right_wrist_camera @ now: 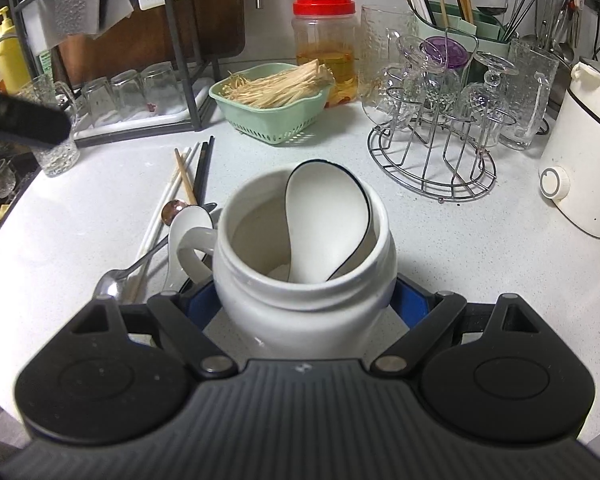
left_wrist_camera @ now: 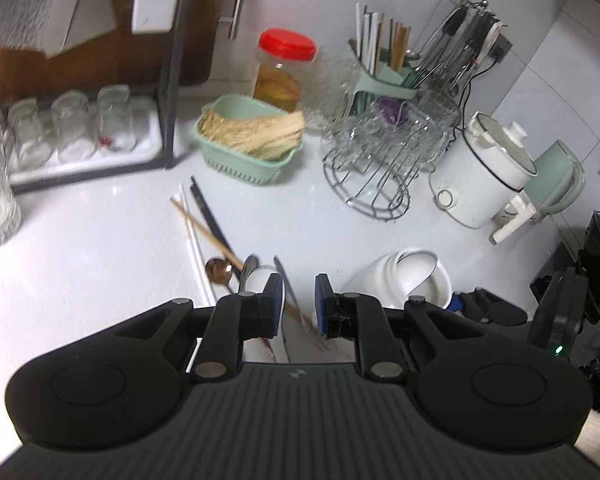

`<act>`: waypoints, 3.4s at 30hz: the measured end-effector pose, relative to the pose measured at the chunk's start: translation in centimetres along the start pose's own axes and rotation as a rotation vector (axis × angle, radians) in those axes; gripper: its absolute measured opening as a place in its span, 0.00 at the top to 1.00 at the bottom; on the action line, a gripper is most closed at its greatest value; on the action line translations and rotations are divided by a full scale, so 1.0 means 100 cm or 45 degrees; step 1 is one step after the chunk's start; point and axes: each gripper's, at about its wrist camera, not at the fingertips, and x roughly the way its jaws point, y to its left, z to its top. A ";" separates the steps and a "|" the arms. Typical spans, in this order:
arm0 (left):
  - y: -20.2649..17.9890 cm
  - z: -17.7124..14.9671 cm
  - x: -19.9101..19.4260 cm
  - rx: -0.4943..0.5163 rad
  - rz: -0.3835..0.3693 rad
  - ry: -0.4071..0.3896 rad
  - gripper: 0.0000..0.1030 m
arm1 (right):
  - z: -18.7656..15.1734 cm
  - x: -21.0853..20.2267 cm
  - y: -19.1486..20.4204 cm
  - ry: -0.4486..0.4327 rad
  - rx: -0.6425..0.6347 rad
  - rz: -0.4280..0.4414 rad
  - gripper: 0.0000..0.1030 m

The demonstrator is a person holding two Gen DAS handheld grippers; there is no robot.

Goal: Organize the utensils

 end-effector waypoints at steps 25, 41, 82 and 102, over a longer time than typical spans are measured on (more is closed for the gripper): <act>0.023 -0.019 0.030 -0.034 0.016 0.097 0.74 | -0.003 -0.001 0.000 -0.007 0.013 -0.010 0.12; 0.022 -0.018 0.060 -0.039 -0.006 0.146 0.73 | -0.005 -0.004 -0.001 -0.019 0.005 -0.006 0.12; 0.037 0.002 0.150 0.158 -0.016 0.146 0.53 | -0.009 -0.004 0.003 -0.056 0.051 -0.039 0.12; 0.024 0.007 0.141 0.239 0.060 0.175 0.94 | -0.007 -0.001 0.005 -0.052 0.077 -0.060 0.12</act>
